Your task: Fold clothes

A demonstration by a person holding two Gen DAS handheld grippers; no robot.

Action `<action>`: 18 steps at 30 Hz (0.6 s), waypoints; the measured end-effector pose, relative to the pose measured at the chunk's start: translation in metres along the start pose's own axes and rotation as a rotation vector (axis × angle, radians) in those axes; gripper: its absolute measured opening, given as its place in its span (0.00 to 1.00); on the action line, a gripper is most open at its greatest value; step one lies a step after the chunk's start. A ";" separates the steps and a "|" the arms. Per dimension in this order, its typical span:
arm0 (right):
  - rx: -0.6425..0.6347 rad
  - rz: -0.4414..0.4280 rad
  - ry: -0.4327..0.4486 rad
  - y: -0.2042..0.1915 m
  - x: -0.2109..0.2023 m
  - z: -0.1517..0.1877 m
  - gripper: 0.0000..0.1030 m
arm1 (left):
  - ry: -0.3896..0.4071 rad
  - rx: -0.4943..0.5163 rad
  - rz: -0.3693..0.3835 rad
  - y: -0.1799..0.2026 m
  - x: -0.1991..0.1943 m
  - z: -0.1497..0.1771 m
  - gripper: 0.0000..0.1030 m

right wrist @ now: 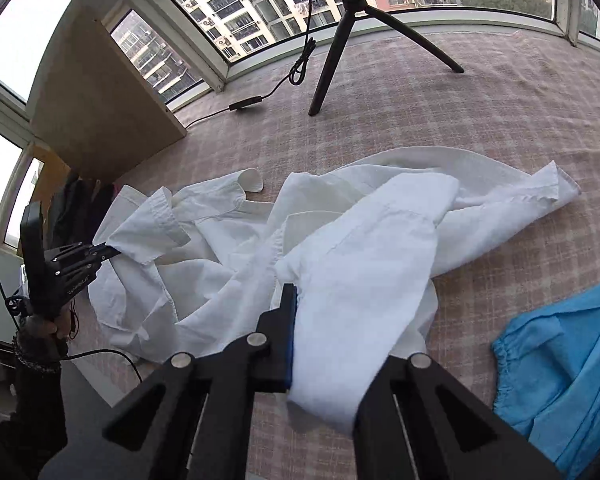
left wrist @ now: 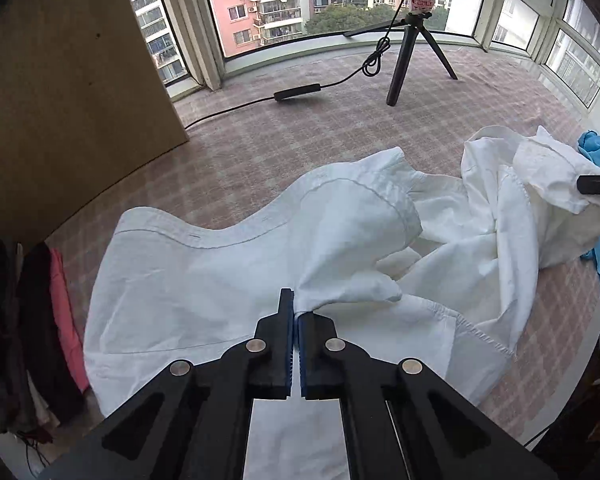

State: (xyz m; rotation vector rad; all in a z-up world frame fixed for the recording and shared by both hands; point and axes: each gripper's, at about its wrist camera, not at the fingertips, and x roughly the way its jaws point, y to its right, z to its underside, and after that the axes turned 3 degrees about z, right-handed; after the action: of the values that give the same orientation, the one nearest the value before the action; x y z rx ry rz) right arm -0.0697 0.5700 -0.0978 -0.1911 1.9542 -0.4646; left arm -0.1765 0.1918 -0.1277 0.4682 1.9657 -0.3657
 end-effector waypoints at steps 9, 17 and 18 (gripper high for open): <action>-0.210 -0.444 -0.211 -0.159 0.037 0.078 0.05 | -0.042 -0.299 -0.377 -0.182 -0.088 0.120 0.09; -0.407 -0.453 -0.527 -0.262 0.108 0.130 0.18 | -0.057 -0.338 -0.383 -0.185 -0.102 0.156 0.21; -0.391 -0.447 -0.492 -0.247 0.093 0.122 0.24 | -0.046 -0.302 -0.366 -0.172 -0.102 0.151 0.24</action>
State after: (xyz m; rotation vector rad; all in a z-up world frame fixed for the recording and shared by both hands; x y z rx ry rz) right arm -0.0172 0.2851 -0.1199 -0.9177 1.4897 -0.2771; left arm -0.1000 -0.0434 -0.0896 -0.0951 2.0161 -0.2960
